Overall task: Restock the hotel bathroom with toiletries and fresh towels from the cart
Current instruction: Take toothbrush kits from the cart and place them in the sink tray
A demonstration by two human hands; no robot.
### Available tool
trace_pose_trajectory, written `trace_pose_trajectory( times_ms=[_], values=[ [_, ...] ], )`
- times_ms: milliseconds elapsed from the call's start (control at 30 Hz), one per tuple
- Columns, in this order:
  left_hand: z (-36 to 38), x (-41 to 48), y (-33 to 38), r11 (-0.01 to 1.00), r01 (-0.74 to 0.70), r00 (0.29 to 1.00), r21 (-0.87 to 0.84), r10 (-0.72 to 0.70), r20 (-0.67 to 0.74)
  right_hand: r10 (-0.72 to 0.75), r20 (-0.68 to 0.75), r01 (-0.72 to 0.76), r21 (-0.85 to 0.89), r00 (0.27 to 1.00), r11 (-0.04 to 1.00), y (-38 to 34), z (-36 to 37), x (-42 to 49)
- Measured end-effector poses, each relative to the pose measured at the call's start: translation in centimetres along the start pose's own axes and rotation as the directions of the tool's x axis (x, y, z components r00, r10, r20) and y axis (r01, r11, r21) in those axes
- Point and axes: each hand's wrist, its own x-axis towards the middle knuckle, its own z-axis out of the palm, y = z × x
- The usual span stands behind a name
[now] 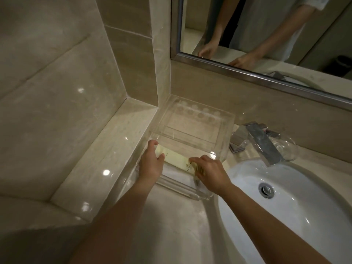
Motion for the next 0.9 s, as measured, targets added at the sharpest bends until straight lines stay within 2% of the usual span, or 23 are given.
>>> trace_pose_trajectory(
  times_ms=[167, 333, 467, 567, 667, 800, 900],
  values=[
    [0.9, 0.3, -1.1, 0.989, -0.113, 0.988, 0.097, 0.101, 0.121, 0.038, -0.01, -0.039, -0.055, 0.999, 0.998, 1.0, 0.5, 0.3],
    [1.2, -0.3, -2.0, 0.952, -0.134, 0.983, 0.274, 0.092, 0.162, 0.034, -0.01, -0.034, -0.075, 0.999, 0.997, 0.8, 1.0, 0.0],
    [0.5, -0.8, -2.2, 0.897, -0.179, 0.973, 0.405, 0.101, 0.207, 0.063, 0.065, -0.059, -0.063, 0.996, 0.996, 0.4, 0.8, -0.1],
    [-0.7, -1.7, -1.8, 0.909, -0.189, 0.976, 0.372, 0.132, 0.174, 0.109, 0.073, -0.109, -0.009, 0.991, 0.994, 0.0, -0.3, -0.6],
    [-2.2, -3.4, -1.2, 0.945, -0.224, 0.961, 0.24, 0.174, 0.215, 0.104, 0.094, -0.111, 0.065, 0.99, 0.992, -0.4, -2.3, -1.2],
    [-4.4, -6.2, -0.4, 0.954, -0.239, 0.946, 0.18, 0.188, 0.263, 0.029, 0.13, -0.046, 0.131, 0.991, 0.99, -1.7, -5.4, -2.6],
    [-6.2, -9.3, 1.1, 0.97, -0.188, 0.947, 0.156, 0.137, 0.292, -0.057, 0.15, 0.034, 0.153, 0.987, 0.988, -3.2, -7.6, -4.1]
  ],
)
